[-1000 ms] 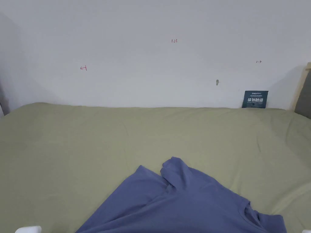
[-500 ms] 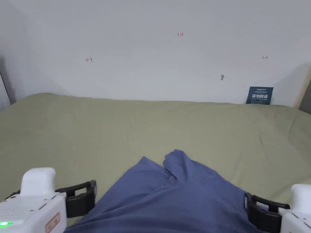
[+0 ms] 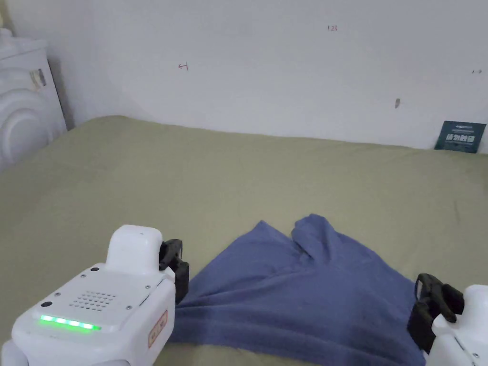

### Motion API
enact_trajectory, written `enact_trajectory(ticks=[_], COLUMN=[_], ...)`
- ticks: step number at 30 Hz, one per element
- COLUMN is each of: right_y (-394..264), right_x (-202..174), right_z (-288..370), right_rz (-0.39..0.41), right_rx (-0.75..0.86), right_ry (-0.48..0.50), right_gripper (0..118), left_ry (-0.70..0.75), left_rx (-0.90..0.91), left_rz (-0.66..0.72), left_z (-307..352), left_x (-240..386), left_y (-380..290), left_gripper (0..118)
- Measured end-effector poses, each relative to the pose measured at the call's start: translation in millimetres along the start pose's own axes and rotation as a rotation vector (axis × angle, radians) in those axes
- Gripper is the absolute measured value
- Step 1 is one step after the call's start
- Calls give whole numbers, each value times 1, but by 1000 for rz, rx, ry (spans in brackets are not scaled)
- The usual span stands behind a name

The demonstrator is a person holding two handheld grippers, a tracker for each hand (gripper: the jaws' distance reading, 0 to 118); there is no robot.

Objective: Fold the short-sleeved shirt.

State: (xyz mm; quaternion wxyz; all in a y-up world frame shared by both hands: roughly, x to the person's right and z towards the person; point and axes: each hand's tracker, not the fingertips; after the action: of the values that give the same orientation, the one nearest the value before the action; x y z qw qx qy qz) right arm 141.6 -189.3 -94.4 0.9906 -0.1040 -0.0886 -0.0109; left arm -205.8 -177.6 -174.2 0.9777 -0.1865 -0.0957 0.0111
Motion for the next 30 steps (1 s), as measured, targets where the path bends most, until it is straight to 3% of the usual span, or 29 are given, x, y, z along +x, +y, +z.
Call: enact_trajectory(ticks=[5,10,11,12,13,14,15,22,24,25,27,28,29,30], right_y=[-13,-33,-38,-40,-44,-49,-52,-67,-70,-72,-75,-74,-75,-76], right_x=[-8,-20,-23,-24,-26,-28,-30,-36,-35,-34,-32,-29,-27,-25], right_z=[2,-6,-7,-10,-12,-13,-15,-27,-31,-32,-35,-38,-39,-40], right_rz=[1,17,17,20,25,29,37,46,46,42,33,34,37,37], right_rx=[-43,-120,-133,-155,-174,-185,-199,-284,-302,-309,-328,-341,-344,-348], right_ry=[29,54,58,61,66,63,56,77,78,79,70,78,74,67], right_gripper=[2,2,2,2,2,2,2,2,2,2,2,2,2,2], left_ry=[98,28,24,2,-17,-41,-42,-35,-65,-79,-14,-55,-68,-110], left_rx=[-182,-443,-473,-508,-530,-556,-590,-630,-674,-696,-704,-694,-684,-660], left_rz=[-15,121,155,172,168,162,162,162,123,84,-20,-41,-26,11], left_z=[-18,-55,-62,-70,-77,-82,-90,-136,-145,-146,-143,-138,-134,-140], left_x=[-53,-104,-111,-117,-119,-120,-118,-116,-110,-106,-96,-95,-95,-111], left_y=[-21,-52,-58,-65,-68,-71,-76,-88,-90,-92,-91,-87,-83,-85], left_gripper=[0,1,13,40,91,117,118,118,110,95,86,67,38,1])
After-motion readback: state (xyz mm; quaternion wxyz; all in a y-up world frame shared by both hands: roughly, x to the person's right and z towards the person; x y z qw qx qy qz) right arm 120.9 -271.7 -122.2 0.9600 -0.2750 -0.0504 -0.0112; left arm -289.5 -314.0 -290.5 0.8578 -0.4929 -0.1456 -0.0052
